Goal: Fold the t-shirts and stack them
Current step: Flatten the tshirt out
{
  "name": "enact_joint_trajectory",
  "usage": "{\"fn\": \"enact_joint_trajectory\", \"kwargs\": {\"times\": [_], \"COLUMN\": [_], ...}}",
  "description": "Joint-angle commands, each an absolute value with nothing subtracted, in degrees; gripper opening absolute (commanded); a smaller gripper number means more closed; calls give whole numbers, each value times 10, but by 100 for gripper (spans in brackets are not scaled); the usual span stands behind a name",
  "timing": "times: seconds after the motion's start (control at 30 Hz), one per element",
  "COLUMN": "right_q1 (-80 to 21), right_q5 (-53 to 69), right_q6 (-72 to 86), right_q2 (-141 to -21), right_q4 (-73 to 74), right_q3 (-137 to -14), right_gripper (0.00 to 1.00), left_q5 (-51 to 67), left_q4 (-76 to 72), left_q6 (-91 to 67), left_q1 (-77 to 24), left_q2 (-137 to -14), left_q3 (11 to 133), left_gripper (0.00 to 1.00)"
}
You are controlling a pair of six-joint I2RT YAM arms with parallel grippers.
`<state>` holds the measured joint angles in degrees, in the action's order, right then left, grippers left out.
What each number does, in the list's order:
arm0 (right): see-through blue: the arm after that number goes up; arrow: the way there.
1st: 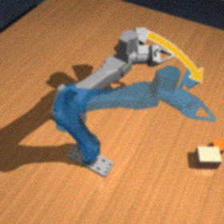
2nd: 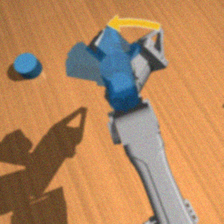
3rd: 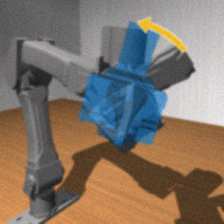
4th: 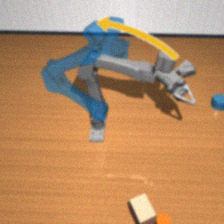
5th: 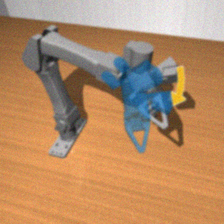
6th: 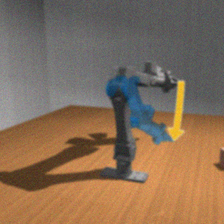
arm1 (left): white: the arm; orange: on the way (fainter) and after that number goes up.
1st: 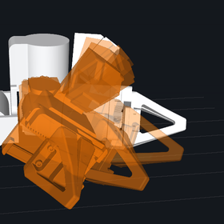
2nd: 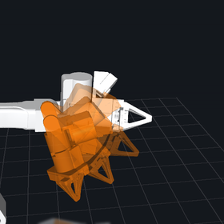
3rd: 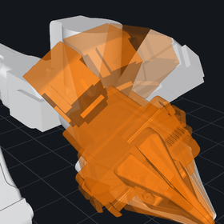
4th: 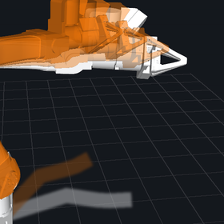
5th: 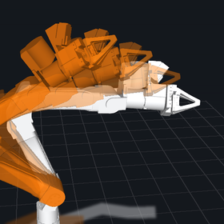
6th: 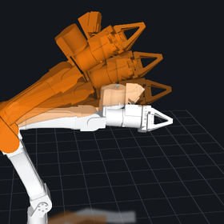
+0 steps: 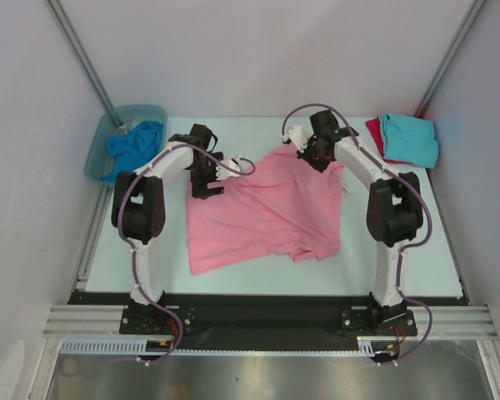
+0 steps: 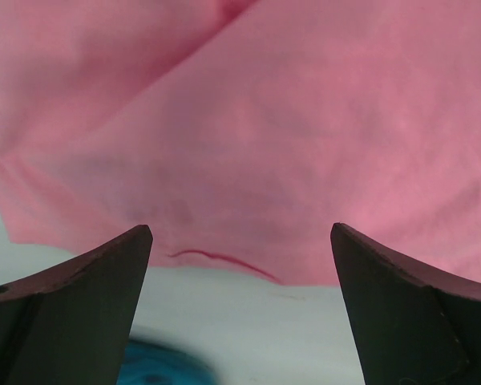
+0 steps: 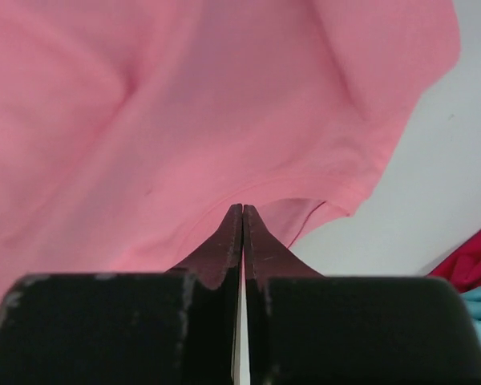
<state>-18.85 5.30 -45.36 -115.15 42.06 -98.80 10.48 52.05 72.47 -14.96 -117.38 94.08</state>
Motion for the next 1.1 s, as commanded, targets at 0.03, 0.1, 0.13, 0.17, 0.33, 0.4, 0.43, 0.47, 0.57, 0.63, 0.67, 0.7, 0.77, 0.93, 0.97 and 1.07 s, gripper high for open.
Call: {"fn": "enact_joint_trajectory", "kwargs": {"times": [0.03, 0.1, 0.13, 0.17, 0.33, 0.4, 0.43, 0.47, 0.57, 0.63, 0.67, 0.7, 0.77, 0.93, 0.97, 1.07], "right_q1": [-159, -157, -157, -156, -141, -139, -136, -135, -132, -130, -128, -128, -127, -120, -118, -109], "right_q5": [9, 0, 0, -17, -15, -23, -24, -24, -31, -35, -35, -38, -37, -40, -39, -45], "right_q6": [-359, -359, -363, -364, -350, -352, -352, -352, -354, -354, -353, -353, -352, -352, -352, -354], "right_q2": [-1217, -1231, -1244, -1249, -1292, -1313, -1318, -1331, -1349, -1361, -1366, -1371, -1375, -1375, -1375, -1375], "right_q4": [323, 308, 302, 295, 286, 283, 280, 279, 274, 270, 269, 268, 266, 258, 257, 253], "right_q3": [-1078, -1081, -1081, -1082, -1110, -1118, -1122, -1130, -1149, -1157, -1159, -1164, -1165, -1165, -1165, -1172], "right_gripper": [0, 0, 0, 0, 0, 0, 0, 0, 0, 0, 0, 0, 0, 0, 0, 0], "left_q5": [128, 127, 127, 127, 104, 92, 91, 90, 78, 67, 59, 55, 44, 10, 8, 2], "left_q4": [465, 461, 459, 458, 448, 448, 448, 448, 448, 449, 450, 450, 455, 468, 469, 489], "left_q6": [641, 639, 639, 639, 652, 658, 660, 659, 666, 674, 678, 680, 685, 693, 693, 696], "left_q1": [-148, -149, -150, -150, -151, -151, -152, -152, -154, -156, -157, -158, -160, -168, -170, -173], "left_q2": [-1187, -1189, -1190, -1189, -1184, -1183, -1182, -1181, -1179, -1179, -1180, -1181, -1185, -1205, -1208, -1226], "left_q3": [996, 997, 995, 994, 978, 975, 975, 974, 969, 963, 962, 960, 961, 965, 965, 976], "left_gripper": [100, 100, 100, 100, 100, 100, 100, 100, 100, 100, 100, 100, 100, 100, 100, 100]}}
